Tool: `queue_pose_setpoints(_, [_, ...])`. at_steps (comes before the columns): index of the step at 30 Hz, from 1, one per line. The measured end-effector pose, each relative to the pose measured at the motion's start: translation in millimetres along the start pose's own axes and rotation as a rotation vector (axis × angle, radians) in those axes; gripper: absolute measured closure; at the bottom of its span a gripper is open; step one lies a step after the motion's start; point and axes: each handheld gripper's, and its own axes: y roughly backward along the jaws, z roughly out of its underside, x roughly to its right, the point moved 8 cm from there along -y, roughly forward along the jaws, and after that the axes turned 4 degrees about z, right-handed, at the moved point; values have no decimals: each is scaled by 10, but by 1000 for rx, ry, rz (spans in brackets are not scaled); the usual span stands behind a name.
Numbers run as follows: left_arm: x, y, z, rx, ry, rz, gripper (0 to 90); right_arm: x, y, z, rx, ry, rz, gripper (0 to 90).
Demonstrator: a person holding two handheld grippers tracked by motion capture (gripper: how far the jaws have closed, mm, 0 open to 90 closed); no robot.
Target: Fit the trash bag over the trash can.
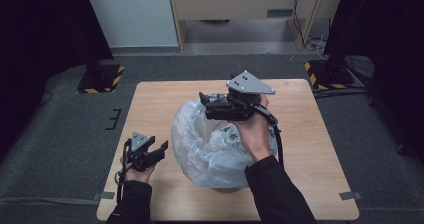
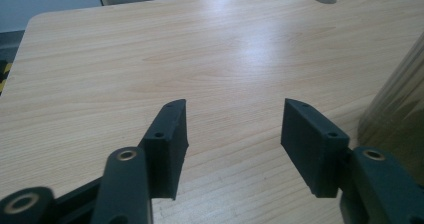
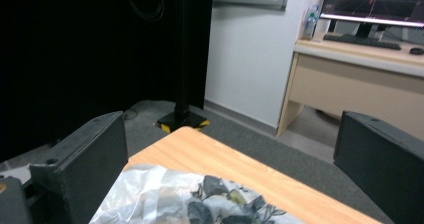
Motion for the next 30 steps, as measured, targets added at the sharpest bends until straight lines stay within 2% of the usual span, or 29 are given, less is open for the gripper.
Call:
queue_pose_setpoints(9, [-48, -44, 60, -28, 1, -14, 380, 155, 91, -99, 50, -20, 53, 13])
queue_pose_setpoints(19, [-91, -107, 141, -65, 4, -27, 344, 363, 239, -267, 135, -57, 119, 13])
queue_pose_setpoints(30, [-89, -141, 180, -83, -4, -32, 298, 656, 434, -313, 141, -64, 175, 10])
